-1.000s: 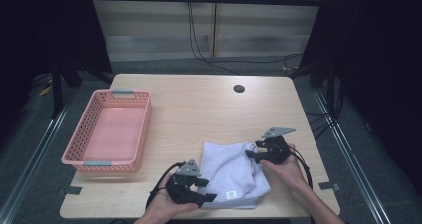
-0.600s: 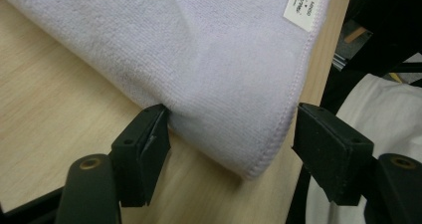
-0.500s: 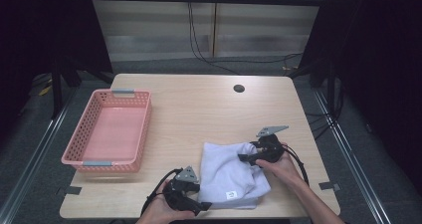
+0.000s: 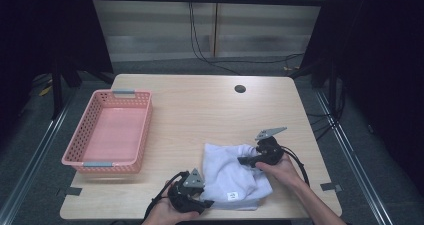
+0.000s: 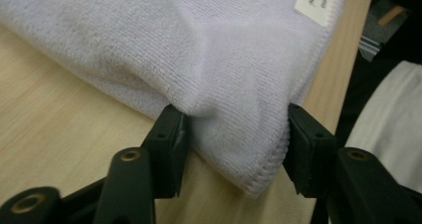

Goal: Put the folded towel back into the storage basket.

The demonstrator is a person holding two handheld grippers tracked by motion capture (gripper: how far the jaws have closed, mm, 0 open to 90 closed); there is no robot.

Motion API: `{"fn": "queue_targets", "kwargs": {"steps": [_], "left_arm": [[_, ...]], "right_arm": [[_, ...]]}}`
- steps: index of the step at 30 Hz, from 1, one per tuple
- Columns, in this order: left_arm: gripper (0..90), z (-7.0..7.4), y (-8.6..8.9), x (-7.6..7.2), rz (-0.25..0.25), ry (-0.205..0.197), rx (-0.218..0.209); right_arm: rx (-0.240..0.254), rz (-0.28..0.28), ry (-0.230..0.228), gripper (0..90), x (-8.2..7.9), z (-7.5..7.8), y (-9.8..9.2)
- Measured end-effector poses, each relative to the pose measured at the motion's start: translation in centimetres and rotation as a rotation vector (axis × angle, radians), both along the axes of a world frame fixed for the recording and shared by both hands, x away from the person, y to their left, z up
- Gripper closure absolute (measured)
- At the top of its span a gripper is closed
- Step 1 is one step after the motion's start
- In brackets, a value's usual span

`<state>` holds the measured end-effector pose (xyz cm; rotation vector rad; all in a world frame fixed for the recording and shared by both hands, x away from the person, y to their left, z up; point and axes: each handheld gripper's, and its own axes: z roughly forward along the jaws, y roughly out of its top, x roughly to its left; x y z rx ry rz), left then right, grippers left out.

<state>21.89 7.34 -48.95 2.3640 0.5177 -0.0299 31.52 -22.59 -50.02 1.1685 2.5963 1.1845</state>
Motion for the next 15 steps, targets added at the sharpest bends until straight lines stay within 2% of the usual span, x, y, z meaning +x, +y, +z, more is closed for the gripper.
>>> {"fn": "queue_targets", "kwargs": {"steps": [2,6,11,12,14,15], "left_arm": [[54.8,0.0,-0.1,-0.1,0.019,-0.011,0.006],[66.1,0.0,-0.1,0.1,0.031,0.005,-0.002],[71.6,0.0,0.1,0.7,0.026,0.046,-0.014],[71.8,-0.1,0.2,0.8,0.03,0.053,-0.031],[72.3,0.0,0.3,1.0,0.034,0.065,-0.018],[72.6,0.0,0.4,1.1,0.017,0.069,-0.027]], "right_arm": [[-0.003,-0.005,0.006,51.5,-0.2,0.1,0.1],[-0.001,0.006,0.005,60.5,-0.5,0.2,0.3],[0.019,0.009,0.025,67.5,-0.5,0.2,0.2],[0.019,0.009,0.028,68.2,-0.5,0.2,0.2],[0.021,0.003,0.037,69.0,-0.4,0.3,0.1],[0.022,0.006,0.038,69.3,-0.3,0.3,0.1]]}}
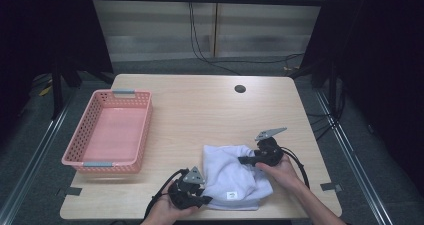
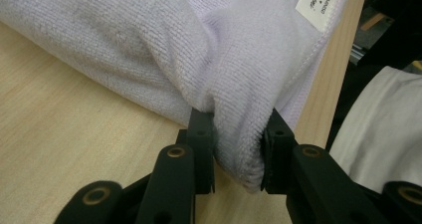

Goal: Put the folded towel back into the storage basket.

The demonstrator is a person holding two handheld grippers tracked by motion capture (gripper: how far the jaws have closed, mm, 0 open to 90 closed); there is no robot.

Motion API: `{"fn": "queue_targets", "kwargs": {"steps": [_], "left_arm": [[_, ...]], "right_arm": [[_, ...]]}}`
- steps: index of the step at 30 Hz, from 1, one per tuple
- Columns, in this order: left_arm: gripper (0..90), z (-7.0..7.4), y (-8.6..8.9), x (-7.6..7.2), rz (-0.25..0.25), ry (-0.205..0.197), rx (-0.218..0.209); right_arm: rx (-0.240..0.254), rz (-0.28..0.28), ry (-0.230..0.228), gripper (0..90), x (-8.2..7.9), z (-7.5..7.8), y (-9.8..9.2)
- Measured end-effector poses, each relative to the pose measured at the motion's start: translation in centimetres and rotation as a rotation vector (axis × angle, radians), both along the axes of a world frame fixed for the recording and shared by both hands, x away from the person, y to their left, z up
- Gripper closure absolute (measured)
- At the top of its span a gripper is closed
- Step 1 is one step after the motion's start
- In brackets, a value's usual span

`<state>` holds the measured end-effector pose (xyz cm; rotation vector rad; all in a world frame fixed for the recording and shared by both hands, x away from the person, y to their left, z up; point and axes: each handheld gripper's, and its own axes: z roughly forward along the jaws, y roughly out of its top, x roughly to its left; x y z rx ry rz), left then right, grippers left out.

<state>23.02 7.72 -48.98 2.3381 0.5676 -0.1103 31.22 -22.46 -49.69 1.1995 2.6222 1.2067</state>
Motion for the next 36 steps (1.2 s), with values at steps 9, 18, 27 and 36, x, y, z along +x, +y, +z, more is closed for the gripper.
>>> {"fn": "queue_targets", "kwargs": {"steps": [9,18,27,36], "left_arm": [[75.7,0.6,0.4,0.3,0.022,0.035,-0.069],[75.9,1.4,0.7,0.9,0.023,0.039,-0.106],[76.4,2.7,1.0,1.5,0.033,0.022,-0.141],[76.3,4.5,1.6,2.3,0.041,0.013,-0.179]], "right_arm": [[0.008,-0.014,0.003,70.8,0.2,0.5,-0.1],[0.049,-0.014,0.002,71.4,0.8,1.5,-0.3],[0.083,-0.031,-0.002,71.5,0.9,2.5,-1.2],[0.123,-0.026,-0.023,71.6,2.0,4.4,-1.1]]}}
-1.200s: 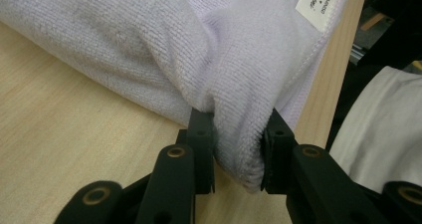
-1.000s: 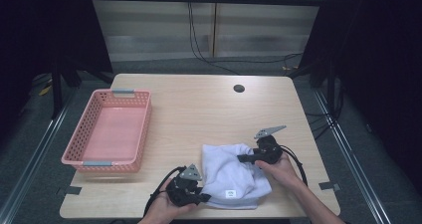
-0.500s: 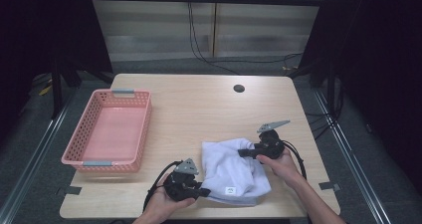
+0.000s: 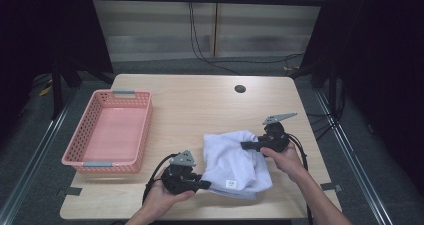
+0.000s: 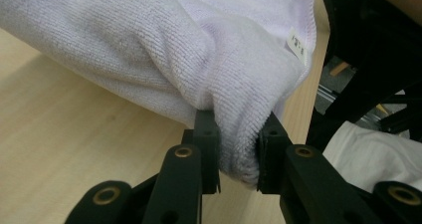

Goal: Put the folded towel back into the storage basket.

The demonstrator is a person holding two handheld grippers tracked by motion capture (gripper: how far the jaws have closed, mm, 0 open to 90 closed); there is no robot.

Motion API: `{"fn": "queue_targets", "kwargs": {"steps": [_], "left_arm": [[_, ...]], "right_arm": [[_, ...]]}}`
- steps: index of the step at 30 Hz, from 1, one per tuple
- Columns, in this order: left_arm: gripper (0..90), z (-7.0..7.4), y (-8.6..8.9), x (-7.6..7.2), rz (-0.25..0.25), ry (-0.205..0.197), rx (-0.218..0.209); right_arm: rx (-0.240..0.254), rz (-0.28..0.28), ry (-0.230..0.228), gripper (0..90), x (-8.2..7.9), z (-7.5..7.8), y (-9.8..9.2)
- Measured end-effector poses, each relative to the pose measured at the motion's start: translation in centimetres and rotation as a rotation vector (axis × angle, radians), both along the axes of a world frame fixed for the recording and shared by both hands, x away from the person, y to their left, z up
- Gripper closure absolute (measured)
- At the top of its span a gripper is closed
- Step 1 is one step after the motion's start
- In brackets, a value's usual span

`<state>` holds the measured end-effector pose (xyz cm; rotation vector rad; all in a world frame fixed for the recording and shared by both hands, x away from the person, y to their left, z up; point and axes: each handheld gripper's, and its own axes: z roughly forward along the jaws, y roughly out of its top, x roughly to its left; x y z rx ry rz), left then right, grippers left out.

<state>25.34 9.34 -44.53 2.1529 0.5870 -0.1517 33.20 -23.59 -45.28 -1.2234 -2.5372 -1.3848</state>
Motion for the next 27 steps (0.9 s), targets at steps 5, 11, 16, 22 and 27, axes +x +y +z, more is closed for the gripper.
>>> {"fn": "queue_targets", "kwargs": {"steps": [5,11,16,22,27], "left_arm": [[76.4,1.1,1.2,0.7,0.026,-0.014,-0.028],[76.5,2.0,1.9,1.3,0.044,-0.028,-0.052],[76.5,3.0,2.4,1.8,0.058,-0.048,-0.071],[76.5,3.9,2.9,2.1,0.072,-0.066,-0.075],[76.5,4.7,3.7,2.5,0.09,-0.06,-0.102]], "right_arm": [[0.02,0.002,-0.008,71.6,0.5,1.0,0.2],[0.035,0.007,-0.034,71.6,1.3,2.3,0.8],[0.054,0.009,-0.048,71.7,2.1,3.4,1.1],[0.059,0.012,-0.062,71.7,2.9,4.4,1.6],[0.064,0.02,-0.068,71.7,3.6,5.1,2.3]]}}
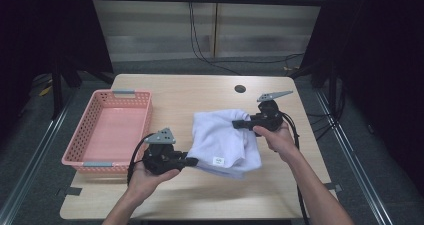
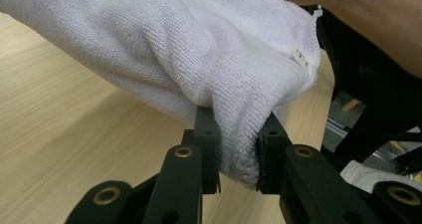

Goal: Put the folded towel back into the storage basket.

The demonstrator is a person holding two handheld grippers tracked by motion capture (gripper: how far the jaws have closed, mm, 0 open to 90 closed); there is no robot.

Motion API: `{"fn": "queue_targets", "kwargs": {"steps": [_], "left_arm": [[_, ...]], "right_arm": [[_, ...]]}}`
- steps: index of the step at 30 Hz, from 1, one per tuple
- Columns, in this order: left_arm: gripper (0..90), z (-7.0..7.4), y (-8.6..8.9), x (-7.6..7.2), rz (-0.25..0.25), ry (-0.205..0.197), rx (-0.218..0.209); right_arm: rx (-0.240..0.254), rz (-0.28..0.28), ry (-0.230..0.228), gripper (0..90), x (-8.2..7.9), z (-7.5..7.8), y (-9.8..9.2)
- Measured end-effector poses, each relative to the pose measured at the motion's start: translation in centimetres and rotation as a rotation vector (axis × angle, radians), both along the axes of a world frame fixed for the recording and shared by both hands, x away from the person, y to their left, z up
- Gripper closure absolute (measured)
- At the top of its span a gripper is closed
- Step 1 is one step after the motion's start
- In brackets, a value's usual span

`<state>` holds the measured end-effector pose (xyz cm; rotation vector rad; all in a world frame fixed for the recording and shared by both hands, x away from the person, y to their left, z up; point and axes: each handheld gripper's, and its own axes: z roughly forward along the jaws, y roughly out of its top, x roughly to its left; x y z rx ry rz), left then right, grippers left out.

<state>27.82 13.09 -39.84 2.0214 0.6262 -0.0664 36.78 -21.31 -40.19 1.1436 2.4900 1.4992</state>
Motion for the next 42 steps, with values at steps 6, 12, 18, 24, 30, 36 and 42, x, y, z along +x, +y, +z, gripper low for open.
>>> {"fn": "queue_targets", "kwargs": {"steps": [6,12,18,24,30,36,42], "left_arm": [[76.6,0.8,0.8,0.1,0.014,-0.018,0.003],[76.6,1.1,1.9,0.5,0.042,-0.02,0.003],[76.7,1.9,3.4,0.7,0.061,-0.024,-0.015],[76.7,2.4,4.9,1.1,0.089,-0.027,-0.026],[76.7,3.0,6.7,1.2,0.134,-0.04,-0.023],[76.9,3.0,8.5,1.1,0.167,-0.044,-0.037],[77.0,3.6,10.3,1.0,0.19,-0.057,-0.051]], "right_arm": [[0.006,0.02,-0.003,71.7,0.7,1.0,0.8],[0.011,0.028,-0.009,71.7,1.5,1.5,1.8],[0.017,0.05,-0.013,71.8,2.4,1.8,3.3],[0.02,0.067,-0.018,71.8,3.3,2.5,4.8],[0.027,0.087,-0.02,71.9,4.3,3.1,6.7],[0.024,0.116,-0.028,71.9,5.2,3.7,8.7],[0.023,0.134,-0.026,71.9,5.8,4.6,10.6]]}}
